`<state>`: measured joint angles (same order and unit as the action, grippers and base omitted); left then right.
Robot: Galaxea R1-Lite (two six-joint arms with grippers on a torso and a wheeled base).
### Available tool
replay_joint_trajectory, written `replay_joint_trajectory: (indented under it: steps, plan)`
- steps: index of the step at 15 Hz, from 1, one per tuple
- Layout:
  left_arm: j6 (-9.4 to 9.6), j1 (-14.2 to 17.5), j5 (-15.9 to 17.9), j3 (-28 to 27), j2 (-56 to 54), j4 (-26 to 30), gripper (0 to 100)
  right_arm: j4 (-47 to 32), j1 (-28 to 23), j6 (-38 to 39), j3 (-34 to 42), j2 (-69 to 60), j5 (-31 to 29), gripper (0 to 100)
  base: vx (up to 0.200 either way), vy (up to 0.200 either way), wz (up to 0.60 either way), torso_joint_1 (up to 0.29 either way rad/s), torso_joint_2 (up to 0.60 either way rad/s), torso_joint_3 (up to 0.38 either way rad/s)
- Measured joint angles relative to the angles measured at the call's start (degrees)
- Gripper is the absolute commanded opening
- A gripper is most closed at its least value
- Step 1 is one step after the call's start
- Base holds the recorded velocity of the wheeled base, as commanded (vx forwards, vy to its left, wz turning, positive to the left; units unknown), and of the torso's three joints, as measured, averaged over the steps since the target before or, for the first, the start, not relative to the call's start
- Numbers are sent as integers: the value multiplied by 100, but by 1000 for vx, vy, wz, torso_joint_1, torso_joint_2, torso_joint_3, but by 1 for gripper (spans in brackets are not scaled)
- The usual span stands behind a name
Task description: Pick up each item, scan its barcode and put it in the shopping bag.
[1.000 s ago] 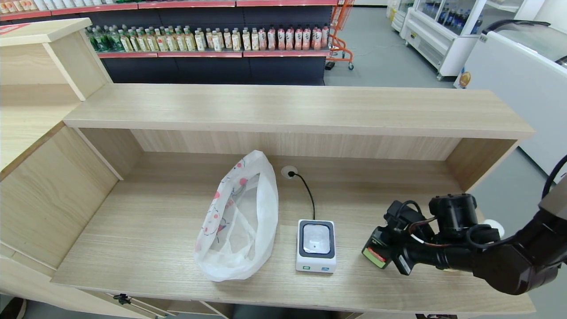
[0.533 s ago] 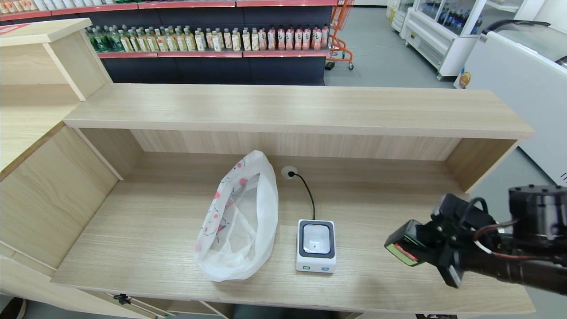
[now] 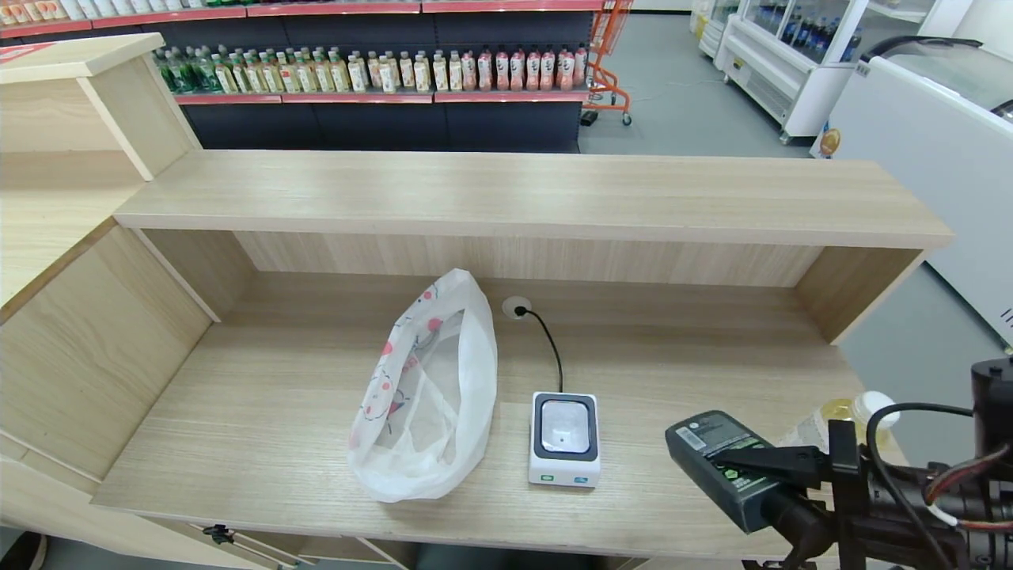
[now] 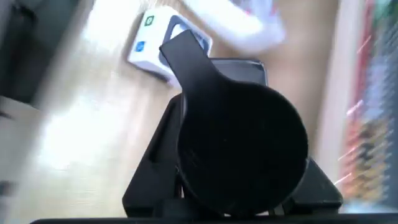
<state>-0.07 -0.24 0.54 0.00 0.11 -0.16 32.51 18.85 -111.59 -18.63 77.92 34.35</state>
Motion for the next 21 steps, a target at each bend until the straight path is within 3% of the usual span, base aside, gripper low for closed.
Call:
replay_joint_trajectory:
  steps: [2,4,7,16,21]
  plan:
    - [0,-2,1,0,0,0,100,-61,33,-1582,-290,378,563,0,0,0,0,0,0,0]
    - [0,-2,1,0,0,0,100,-84,57,-2244,-700,848,1003,0,0,0,0,0,0,0]
    - [0,0,1,0,0,0,100,-49,369,-2950,-1676,1690,2254,0,0,0,0,0,0,0]
    - [0,-2,1,0,0,0,100,-38,905,-3504,-2321,2334,3101,0,0,0,0,0,0,0]
    - [0,-2,0,0,0,0,100,-38,1059,-3832,-2437,2288,3144,0,0,0,0,0,0,0]
